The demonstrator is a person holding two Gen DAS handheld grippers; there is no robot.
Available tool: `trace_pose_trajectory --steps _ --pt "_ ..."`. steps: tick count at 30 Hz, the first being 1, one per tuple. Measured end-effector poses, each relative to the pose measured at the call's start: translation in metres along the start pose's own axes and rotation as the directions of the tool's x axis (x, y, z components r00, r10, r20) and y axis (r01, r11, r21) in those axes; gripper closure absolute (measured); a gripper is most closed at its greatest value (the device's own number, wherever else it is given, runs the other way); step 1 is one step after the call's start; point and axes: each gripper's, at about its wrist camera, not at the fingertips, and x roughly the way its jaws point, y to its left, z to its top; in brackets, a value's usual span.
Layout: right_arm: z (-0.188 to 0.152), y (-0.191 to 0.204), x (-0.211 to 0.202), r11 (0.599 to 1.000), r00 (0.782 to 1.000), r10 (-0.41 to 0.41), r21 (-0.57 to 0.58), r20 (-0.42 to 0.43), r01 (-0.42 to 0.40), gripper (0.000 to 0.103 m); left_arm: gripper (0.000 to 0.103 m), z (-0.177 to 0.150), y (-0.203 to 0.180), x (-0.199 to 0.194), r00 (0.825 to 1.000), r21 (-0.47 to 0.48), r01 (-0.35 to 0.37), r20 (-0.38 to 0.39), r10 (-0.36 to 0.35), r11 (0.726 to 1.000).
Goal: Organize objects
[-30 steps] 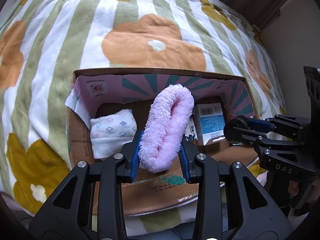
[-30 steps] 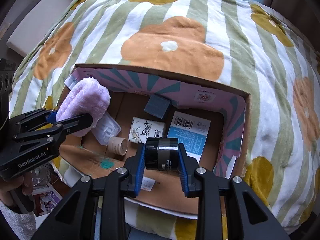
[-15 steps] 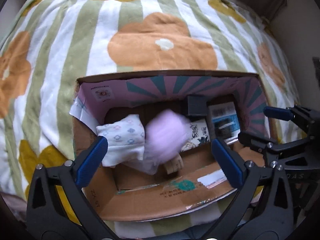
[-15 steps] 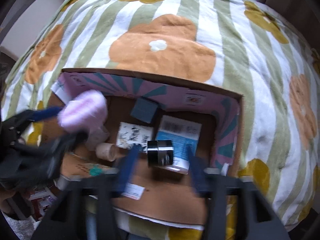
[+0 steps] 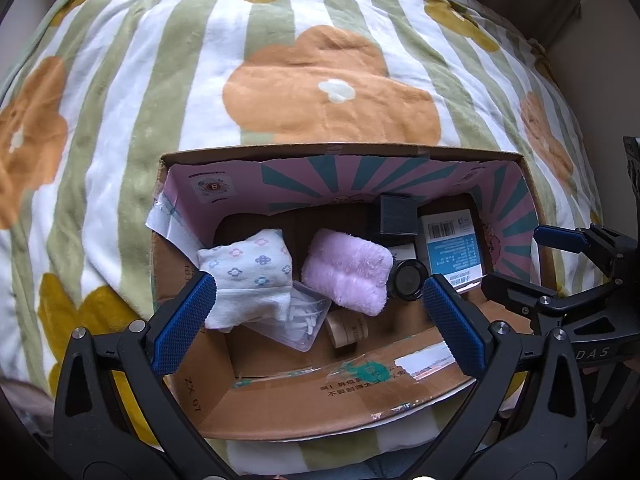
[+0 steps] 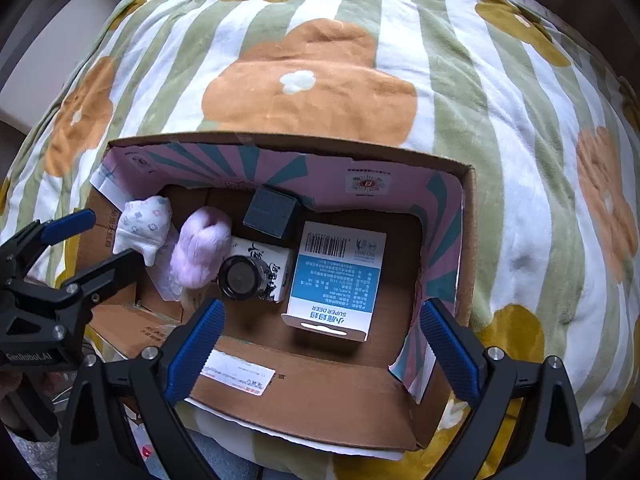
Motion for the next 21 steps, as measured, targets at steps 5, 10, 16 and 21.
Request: trace_pose_trajectory --steps 5,10,16,21 --pt "0.001 -0.002 -0.003 0.999 1.000 -0.008 0.032 0.002 0.008 0.006 0.000 0.000 -0.007 0.007 1.000 0.004 -0.009 -0.005 0.009 1.000" --pt "0.002 -0.006 -0.024 0.995 1.000 -0.005 0.097 0.023 0.003 0.006 0.000 0.007 -0.020 0.001 0.999 0.002 -0.033 0.024 0.033 0.999" --pt "0.014 -0.005 -0.070 0.992 0.992 -0.053 0.123 0.112 0.039 0.006 0.000 0.031 -0.029 -0.021 0.994 -0.003 -0.055 0.096 0.055 0.998" --pt "0.030 -0.007 -0.107 0.987 0.978 -0.090 0.149 0.188 0.063 0.006 0.000 0.046 -0.028 -0.048 0.983 -0.012 -0.079 0.166 0.080 0.997"
